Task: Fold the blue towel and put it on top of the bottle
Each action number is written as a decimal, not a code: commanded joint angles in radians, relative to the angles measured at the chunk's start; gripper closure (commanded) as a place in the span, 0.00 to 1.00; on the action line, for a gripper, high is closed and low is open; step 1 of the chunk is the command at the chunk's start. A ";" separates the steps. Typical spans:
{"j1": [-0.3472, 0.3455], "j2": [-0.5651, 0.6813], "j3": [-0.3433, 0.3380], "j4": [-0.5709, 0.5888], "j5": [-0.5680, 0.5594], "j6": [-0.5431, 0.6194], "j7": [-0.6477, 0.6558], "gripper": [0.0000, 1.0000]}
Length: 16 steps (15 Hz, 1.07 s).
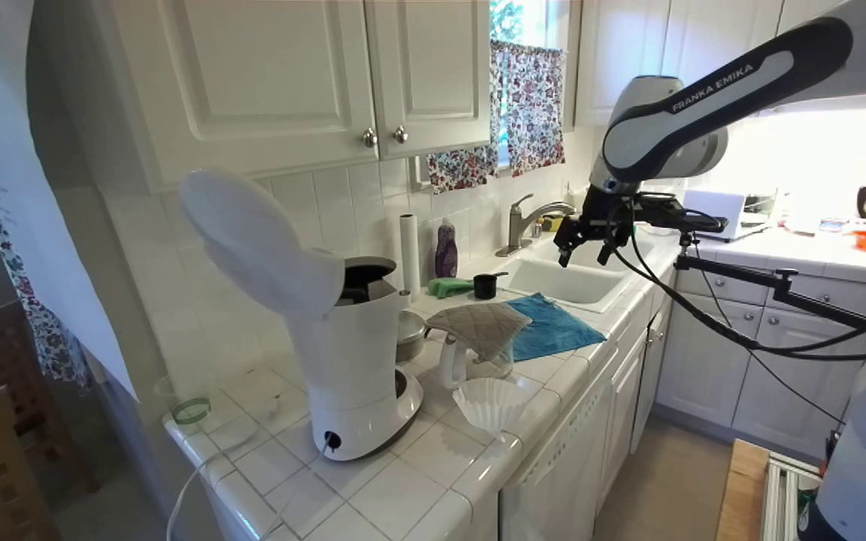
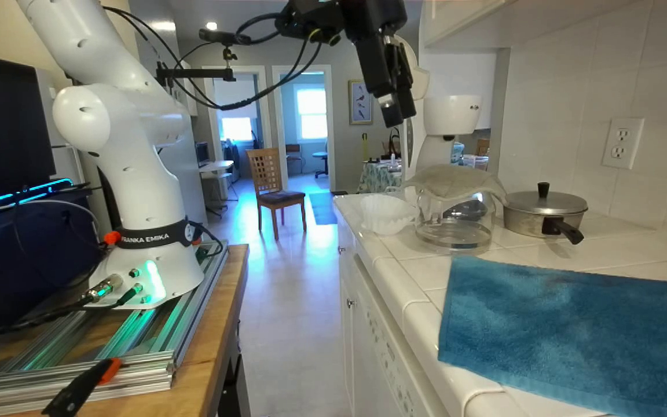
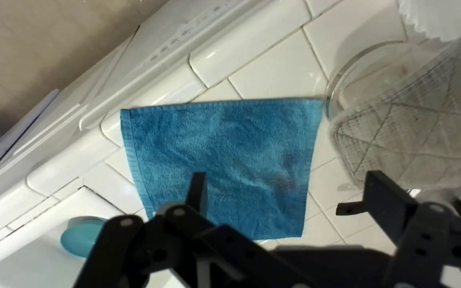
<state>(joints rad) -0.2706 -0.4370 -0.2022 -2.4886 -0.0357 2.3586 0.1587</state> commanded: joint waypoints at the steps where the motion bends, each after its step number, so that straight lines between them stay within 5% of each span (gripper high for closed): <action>1: 0.008 0.065 -0.039 0.007 0.030 0.099 -0.077 0.00; 7: 0.016 0.106 -0.147 -0.026 0.107 0.149 -0.269 0.00; 8: -0.005 0.101 -0.103 -0.006 0.055 0.113 -0.199 0.00; 16: -0.003 0.108 -0.130 -0.017 0.078 0.124 -0.245 0.00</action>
<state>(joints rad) -0.2618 -0.3301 -0.3438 -2.5071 0.0370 2.4855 -0.0830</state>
